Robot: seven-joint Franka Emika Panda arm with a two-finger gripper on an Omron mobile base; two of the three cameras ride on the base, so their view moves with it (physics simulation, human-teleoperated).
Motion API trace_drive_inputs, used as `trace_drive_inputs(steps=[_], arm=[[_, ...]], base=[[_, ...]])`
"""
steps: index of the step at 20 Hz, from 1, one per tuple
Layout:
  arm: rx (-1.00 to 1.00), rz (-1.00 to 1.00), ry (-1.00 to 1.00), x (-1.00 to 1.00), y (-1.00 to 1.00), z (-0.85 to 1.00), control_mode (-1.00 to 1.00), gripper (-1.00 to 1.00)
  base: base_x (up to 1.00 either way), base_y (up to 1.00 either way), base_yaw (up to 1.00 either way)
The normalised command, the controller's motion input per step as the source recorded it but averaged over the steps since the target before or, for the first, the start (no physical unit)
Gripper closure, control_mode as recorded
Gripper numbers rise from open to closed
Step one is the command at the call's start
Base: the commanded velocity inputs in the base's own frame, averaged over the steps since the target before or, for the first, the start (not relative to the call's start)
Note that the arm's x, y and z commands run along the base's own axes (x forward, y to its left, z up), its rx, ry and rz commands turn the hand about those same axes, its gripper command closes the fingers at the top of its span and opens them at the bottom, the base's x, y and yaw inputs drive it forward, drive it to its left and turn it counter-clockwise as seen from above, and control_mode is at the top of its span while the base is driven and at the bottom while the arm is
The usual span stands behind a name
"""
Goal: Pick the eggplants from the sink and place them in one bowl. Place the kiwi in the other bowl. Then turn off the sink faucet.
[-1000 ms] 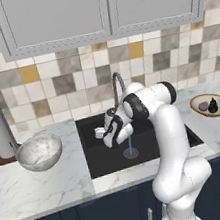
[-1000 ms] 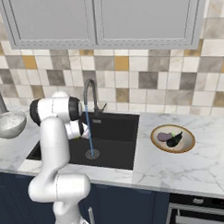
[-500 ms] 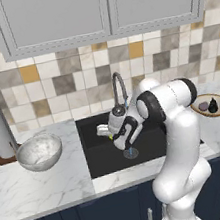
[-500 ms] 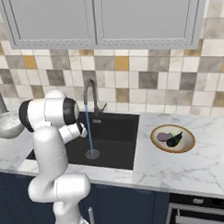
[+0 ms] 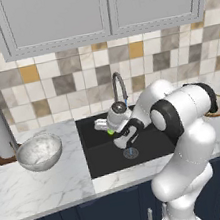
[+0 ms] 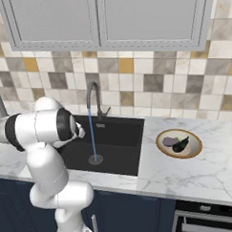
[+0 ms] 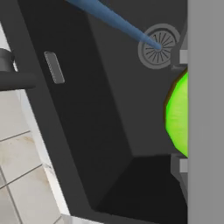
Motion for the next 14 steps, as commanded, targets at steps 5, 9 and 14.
trace_drive_inputs(steps=[5,9,14], arm=[[0.00,0.00,0.00,-0.16,0.00,1.00,-1.00,1.00],[0.00,0.00,0.00,-0.21,0.00,1.00,-1.00,1.00],[0.00,0.00,0.01,-0.24,0.00,0.98,-1.00,1.00]], base=[[0.00,0.00,0.00],[0.00,0.00,0.00],[0.00,0.00,0.00]])
